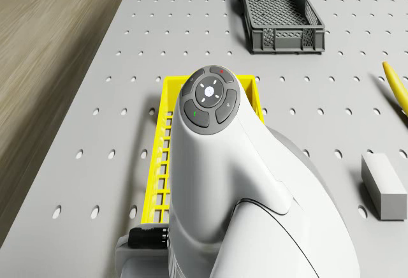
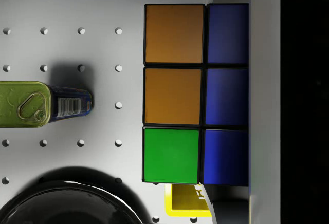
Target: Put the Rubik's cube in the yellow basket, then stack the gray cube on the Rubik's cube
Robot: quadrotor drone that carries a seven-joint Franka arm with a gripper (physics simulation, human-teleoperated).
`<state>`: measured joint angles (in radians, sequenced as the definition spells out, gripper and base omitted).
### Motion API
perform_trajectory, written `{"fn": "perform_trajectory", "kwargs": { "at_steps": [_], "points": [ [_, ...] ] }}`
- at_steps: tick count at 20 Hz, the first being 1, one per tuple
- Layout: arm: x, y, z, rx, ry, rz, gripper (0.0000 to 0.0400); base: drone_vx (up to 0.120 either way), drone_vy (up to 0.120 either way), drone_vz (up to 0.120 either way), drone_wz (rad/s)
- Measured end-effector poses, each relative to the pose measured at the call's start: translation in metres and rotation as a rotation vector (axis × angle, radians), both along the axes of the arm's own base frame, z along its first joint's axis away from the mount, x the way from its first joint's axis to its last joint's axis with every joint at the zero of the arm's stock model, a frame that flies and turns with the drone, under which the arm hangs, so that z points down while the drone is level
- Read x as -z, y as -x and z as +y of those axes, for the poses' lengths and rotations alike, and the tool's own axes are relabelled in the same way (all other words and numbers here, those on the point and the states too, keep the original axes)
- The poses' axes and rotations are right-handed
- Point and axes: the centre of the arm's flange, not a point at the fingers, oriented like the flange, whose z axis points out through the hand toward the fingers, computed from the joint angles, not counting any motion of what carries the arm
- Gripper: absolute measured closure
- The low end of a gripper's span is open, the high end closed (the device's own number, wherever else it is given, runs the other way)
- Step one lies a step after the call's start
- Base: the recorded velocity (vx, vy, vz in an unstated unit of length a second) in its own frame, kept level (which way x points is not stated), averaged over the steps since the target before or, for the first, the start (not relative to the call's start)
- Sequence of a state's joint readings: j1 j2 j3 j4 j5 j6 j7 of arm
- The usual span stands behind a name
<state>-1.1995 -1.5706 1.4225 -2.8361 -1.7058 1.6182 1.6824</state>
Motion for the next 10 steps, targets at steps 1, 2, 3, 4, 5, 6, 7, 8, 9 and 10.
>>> {"fn": "perform_trajectory", "kwargs": {
  "at_steps": [1, 2, 3, 4, 5, 6, 7, 8, 9, 10],
  "points": [
    [0.0, 0.0, 0.0, 0.0, 0.0, 0.0, 0.0078, 0.12, 0.0, 0.0, 0.0],
    [0.0, 0.0, 0.0, 0.0, 0.0, 0.0, 0.0078, 0.12, 0.0, 0.0, 0.0],
    [0.0, 0.0, 0.0, 0.0, 0.0, 0.0, 0.0078, 0.12, 0.0, 0.0, 0.0],
    [0.0, 0.0, 0.0, 0.0, 0.0, 0.0, 0.0078, 0.12, 0.0, 0.0, 0.0],
    [0.0, 0.0, 0.0, 0.0, 0.0, 0.0, 0.0078, 0.12, 0.0, 0.0, 0.0],
    [0.0, 0.0, 0.0, 0.0, 0.0, 0.0, 0.0078, 0.12, 0.0, 0.0, 0.0],
    [0.0, 0.0, 0.0, 0.0, 0.0, 0.0, 0.0078, 0.12, 0.0, -0.04, 0.0],
    [0.0, 0.0, 0.0, 0.0, 0.0, 0.0, 0.0078, 0.12, 0.0, -0.12, 0.0],
    [0.0, 0.0, 0.0, 0.0, 0.0, 0.0, 0.0078, 0.12, 0.0, -0.12, 0.0],
    [0.0, 0.0, 0.0, 0.0, 0.0, 0.0, 0.0078, 0.12, 0.0, -0.12, 0.0]
  ]
}}
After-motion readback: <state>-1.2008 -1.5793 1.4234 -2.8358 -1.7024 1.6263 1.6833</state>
